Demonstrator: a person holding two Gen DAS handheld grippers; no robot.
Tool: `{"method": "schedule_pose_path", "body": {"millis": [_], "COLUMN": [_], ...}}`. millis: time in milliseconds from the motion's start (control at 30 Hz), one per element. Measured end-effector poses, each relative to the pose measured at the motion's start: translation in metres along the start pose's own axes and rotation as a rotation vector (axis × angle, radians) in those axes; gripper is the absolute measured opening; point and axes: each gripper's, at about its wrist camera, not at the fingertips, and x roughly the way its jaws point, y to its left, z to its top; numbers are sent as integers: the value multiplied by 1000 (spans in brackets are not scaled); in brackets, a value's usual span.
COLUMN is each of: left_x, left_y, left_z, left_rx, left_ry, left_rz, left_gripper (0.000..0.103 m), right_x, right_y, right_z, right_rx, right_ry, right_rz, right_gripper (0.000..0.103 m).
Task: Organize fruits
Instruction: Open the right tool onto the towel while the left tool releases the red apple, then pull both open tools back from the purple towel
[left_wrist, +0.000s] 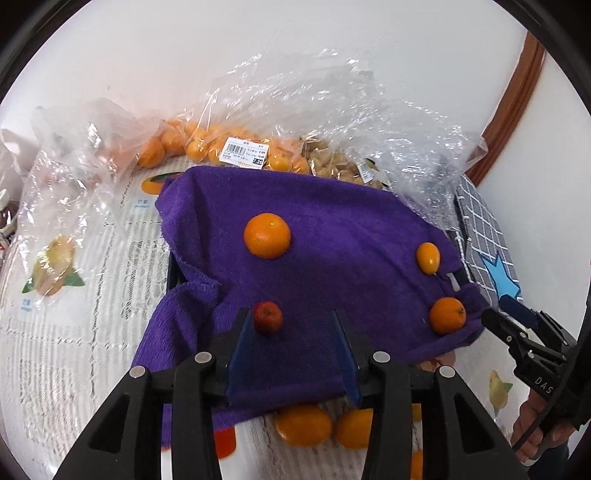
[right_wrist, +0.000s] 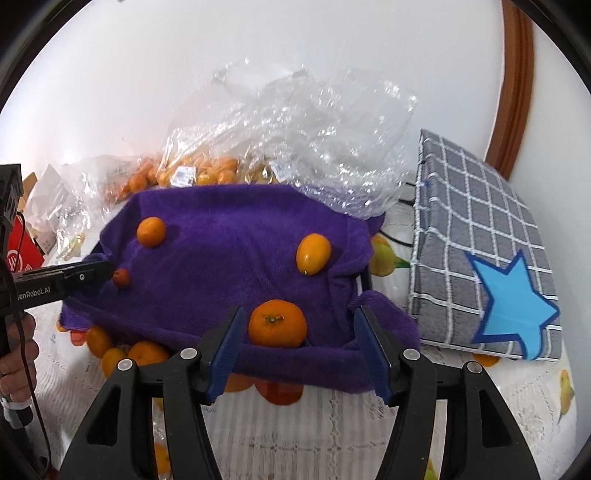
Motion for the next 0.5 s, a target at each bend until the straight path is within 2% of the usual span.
{"method": "schedule_pose_path", "body": {"millis": [200,367,500], "left_x": [-27,-48,-58], "left_y": [-7,-10,-8], "left_z": [-14,-31,-45], "left_rx": [-7,-1,-7], "left_ry": [-41,-62,-64], "left_rz": [24,55,81], "left_gripper": [41,41,41], "right_x": [-23,-33,-40], "right_y": [2,7,10], "right_z": [-10,-22,-32], "right_rx": [8,-2,11], "right_ry": [-39,-50,-51], "right_rz": [-1,-33,6], "right_gripper": [63,63,63]}}
